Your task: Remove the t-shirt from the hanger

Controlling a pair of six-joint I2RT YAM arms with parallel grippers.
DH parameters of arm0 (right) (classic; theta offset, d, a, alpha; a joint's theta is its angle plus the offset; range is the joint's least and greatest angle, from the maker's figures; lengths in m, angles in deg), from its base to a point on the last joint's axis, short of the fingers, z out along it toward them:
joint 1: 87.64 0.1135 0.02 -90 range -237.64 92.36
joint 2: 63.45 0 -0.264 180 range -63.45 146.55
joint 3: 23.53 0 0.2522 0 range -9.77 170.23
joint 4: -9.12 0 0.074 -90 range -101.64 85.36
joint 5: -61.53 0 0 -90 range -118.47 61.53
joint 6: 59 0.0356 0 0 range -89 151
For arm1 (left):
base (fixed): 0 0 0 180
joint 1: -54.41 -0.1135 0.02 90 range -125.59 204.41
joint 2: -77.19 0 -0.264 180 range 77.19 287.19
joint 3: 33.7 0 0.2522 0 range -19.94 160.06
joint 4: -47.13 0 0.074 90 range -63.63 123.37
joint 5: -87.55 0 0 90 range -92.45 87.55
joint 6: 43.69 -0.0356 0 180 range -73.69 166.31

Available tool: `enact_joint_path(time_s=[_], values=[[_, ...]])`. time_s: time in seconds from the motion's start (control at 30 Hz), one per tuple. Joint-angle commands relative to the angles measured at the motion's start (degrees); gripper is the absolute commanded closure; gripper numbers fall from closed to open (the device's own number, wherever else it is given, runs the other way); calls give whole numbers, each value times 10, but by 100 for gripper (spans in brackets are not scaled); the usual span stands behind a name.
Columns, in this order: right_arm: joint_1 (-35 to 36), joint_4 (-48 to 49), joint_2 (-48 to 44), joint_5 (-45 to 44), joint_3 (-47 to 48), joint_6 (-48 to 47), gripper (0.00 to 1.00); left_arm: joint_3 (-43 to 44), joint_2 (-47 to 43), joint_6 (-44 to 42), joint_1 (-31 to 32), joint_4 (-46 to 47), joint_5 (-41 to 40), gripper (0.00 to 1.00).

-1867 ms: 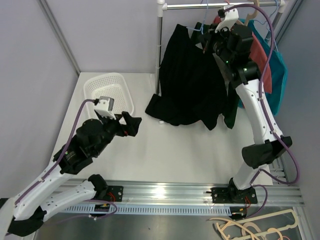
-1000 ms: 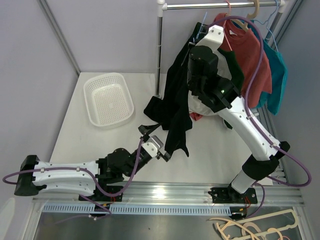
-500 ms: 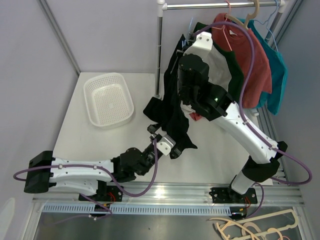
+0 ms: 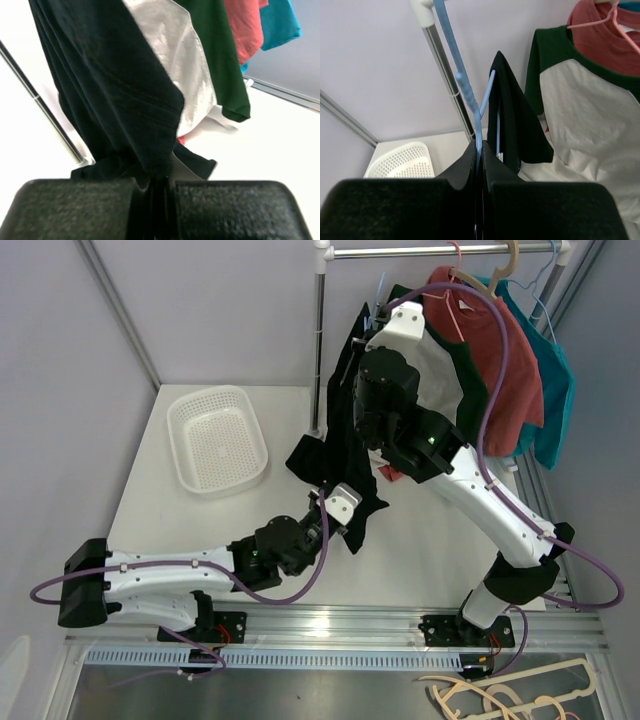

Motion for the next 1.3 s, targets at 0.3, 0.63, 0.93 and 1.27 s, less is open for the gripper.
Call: enact_joint_path(time_s=[0.3,0.63,0.93,1.27], values=[[-72,199,48,-40,15,-99,100,25,-44,110,133,-68,-24,99],[-120,191,87,-6,76,-104,100,-18,15,210,228,0,-49,99],[-165,171,86,14,79,-100,100,-48,-12,178,268,24,-112,99],[-186,190,-50,96,-114,-34,100,-112,-234,130,216,-71,-162,99]])
